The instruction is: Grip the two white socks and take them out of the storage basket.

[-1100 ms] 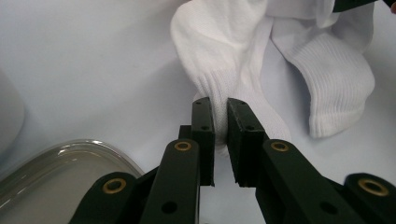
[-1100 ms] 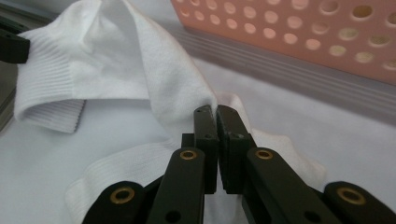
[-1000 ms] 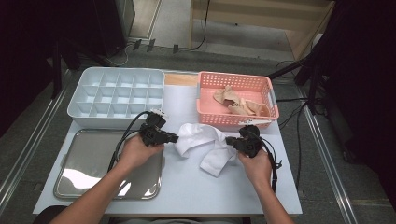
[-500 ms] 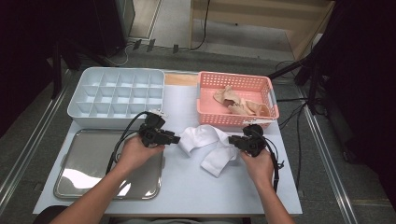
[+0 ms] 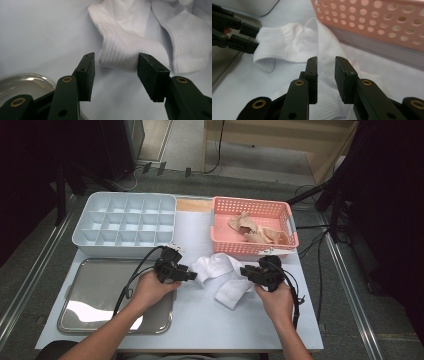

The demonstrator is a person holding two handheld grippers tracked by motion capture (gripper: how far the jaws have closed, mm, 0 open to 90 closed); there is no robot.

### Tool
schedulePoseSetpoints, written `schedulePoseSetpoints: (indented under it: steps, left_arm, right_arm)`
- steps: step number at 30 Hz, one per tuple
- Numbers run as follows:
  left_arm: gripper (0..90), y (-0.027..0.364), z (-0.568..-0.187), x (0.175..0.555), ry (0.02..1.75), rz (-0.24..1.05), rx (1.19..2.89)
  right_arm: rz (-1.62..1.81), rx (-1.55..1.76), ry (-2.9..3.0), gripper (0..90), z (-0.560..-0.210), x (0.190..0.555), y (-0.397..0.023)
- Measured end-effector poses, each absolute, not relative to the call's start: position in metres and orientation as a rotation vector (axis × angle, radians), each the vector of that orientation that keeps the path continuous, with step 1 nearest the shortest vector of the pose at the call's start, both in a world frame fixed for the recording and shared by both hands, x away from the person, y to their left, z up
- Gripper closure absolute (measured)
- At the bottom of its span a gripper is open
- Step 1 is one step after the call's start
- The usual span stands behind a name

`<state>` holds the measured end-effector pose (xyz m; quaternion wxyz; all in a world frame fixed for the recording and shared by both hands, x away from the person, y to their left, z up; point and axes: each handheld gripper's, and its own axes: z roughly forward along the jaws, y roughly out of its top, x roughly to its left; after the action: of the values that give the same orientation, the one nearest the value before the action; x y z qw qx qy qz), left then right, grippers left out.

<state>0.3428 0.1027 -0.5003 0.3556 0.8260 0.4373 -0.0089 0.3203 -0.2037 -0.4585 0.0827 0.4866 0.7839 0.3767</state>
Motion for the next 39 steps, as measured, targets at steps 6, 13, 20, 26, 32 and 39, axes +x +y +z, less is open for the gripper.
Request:
schedulePoseSetpoints:
  steps: [6,13,20,26,32,39]
  left_arm:
    - [49.9,0.093,-0.508,0.347,1.126,0.005,2.136]
    - [56.1,0.090,-0.512,0.348,1.109,0.035,2.152]
    - [76.3,0.088,-0.514,0.347,1.066,0.028,2.163]
    - [81.0,0.095,-0.501,0.346,1.047,0.031,2.178]
    - [80.6,0.108,-0.487,0.343,1.065,-0.002,2.157]
    - [79.8,0.113,-0.482,0.341,1.067,-0.021,2.151]
  right_arm:
    - [1.085,1.433,2.363,72.6,-0.470,0.329,-0.194]
    - [1.029,1.456,2.347,69.5,-0.484,0.341,-0.193]
    - [0.981,1.487,2.346,67.2,-0.497,0.350,-0.191]
    - [1.018,1.483,2.328,67.6,-0.490,0.349,-0.195]
    - [1.078,1.487,2.281,67.4,-0.482,0.347,-0.207]
    - [1.094,1.479,2.284,60.9,-0.482,0.347,-0.208]
